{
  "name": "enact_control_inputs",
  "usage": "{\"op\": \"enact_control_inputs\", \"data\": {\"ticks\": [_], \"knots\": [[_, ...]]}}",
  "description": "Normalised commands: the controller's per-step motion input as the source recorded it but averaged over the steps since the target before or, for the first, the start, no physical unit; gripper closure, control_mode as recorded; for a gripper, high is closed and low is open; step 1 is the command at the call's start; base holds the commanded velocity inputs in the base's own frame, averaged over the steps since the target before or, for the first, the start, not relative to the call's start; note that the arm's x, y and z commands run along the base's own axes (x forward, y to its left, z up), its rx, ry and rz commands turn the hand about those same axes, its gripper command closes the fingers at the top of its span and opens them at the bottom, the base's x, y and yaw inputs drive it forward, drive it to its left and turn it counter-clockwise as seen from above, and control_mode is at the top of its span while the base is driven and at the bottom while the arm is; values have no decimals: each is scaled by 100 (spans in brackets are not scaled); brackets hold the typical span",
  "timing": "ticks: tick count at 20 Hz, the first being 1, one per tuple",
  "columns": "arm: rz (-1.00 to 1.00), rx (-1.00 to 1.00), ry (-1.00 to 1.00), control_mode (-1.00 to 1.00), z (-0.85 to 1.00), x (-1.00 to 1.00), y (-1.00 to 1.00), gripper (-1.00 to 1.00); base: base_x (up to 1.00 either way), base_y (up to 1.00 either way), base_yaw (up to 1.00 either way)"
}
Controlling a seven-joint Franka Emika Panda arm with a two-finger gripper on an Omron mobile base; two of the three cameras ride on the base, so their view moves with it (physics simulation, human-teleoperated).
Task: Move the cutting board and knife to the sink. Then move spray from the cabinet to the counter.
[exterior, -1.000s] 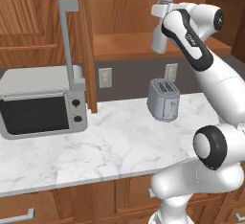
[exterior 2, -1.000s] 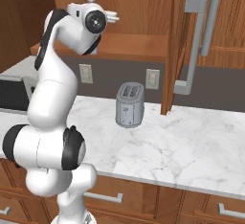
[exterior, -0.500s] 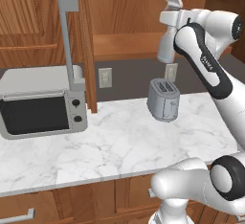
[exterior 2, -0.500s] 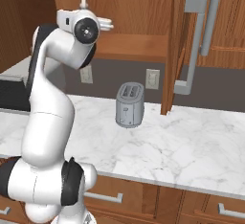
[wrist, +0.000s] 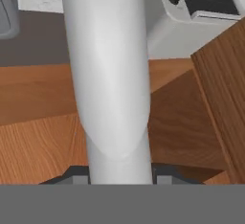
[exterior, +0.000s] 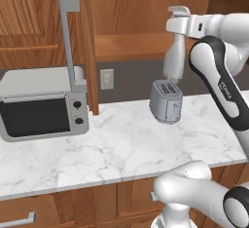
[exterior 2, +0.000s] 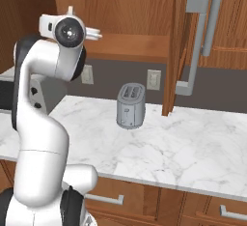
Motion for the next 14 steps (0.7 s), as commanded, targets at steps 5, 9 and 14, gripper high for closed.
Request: {"op": "enact_control_inputs", "data": {"ticks": [5, 9, 14], "knots": [[7, -1, 8, -100, -45, -36, 20, 100, 0, 0, 0], [15, -1, 0, -100, -67, -3, 1, 100, 0, 0, 0], [19, 0, -4, -100, -72, 0, 0, 100, 0, 0, 0]]}}
